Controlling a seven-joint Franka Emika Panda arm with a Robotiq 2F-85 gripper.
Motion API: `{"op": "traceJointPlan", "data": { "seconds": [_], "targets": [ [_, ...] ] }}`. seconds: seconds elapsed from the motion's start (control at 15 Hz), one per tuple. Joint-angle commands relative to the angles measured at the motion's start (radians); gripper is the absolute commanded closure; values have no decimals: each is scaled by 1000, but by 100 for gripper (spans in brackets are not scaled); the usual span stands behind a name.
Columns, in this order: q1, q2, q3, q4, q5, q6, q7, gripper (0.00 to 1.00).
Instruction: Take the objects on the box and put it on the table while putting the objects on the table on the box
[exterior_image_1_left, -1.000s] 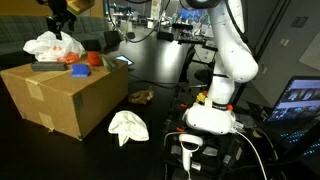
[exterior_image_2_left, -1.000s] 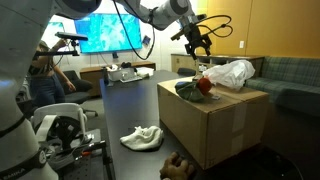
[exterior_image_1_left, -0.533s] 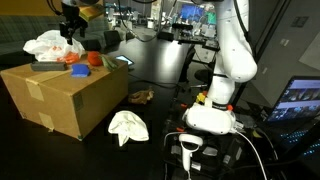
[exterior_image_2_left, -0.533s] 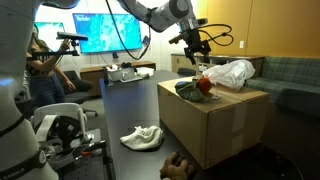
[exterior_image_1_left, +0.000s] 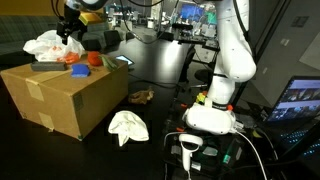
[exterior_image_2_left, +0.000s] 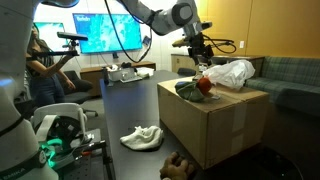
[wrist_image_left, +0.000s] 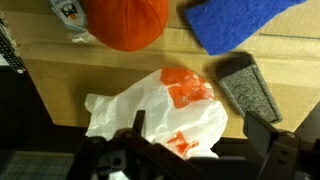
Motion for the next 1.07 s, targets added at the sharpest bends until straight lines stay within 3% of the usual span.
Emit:
{"op": "traceJointPlan", "data": {
  "seconds": [0.0, 0.4, 1.0],
  "targets": [
    [-7, 33, -14, 23, 49, 69, 30, 0],
    [-4, 90, -45, 78, 42, 99, 61, 0],
    [-24, 176, -39, 210, 80, 81, 23, 0]
  ]
}}
